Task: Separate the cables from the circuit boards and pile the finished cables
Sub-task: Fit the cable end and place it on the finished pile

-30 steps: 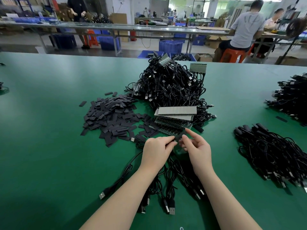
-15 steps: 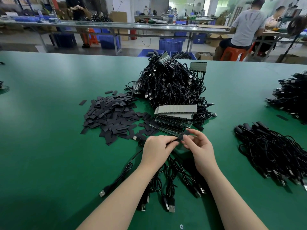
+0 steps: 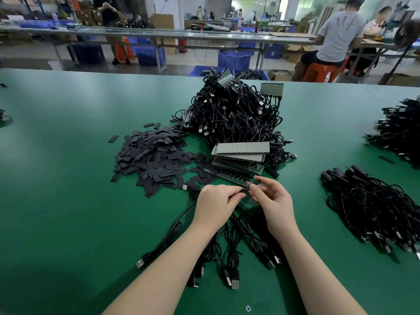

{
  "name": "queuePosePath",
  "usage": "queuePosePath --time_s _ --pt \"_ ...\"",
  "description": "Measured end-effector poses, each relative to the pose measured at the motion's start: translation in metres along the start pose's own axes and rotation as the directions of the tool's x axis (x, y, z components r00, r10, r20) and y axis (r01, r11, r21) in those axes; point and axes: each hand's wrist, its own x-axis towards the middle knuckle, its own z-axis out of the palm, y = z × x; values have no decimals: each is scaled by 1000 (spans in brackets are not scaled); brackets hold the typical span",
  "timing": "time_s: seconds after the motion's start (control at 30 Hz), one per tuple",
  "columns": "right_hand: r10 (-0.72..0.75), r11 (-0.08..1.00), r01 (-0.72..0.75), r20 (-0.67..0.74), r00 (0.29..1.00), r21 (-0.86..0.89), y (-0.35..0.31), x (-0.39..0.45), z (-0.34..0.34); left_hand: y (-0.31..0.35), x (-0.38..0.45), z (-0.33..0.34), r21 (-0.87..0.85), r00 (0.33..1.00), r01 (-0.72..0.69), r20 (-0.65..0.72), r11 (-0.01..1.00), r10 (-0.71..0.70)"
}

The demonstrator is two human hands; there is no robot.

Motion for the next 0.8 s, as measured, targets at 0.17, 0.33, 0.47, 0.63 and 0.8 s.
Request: queuePosePath --time_s 0.17,0.33,0.47,0.63,0.8 --pt "12 1000 -12 -7 1000 -4 1 0 -1 -1 0 1 15 1000 7 21 1000 -8" --pt "8 999 -8 14 1000 -39 2 1 0 -2 0 2 24 1000 6 4 1000 -6" --pt "9 1000 -8 25 1000 -14 0 1 0 -2 1 2 28 1000 1 9 1000 -2" --pt "26 1000 -26 6 1000 -15 0 1 1 1 1 1 -11 999 14 -52 1000 -15" --pt "32 999 -32 20 999 -30 1 2 0 0 0 2 -21 999 19 -34 1000 -20"
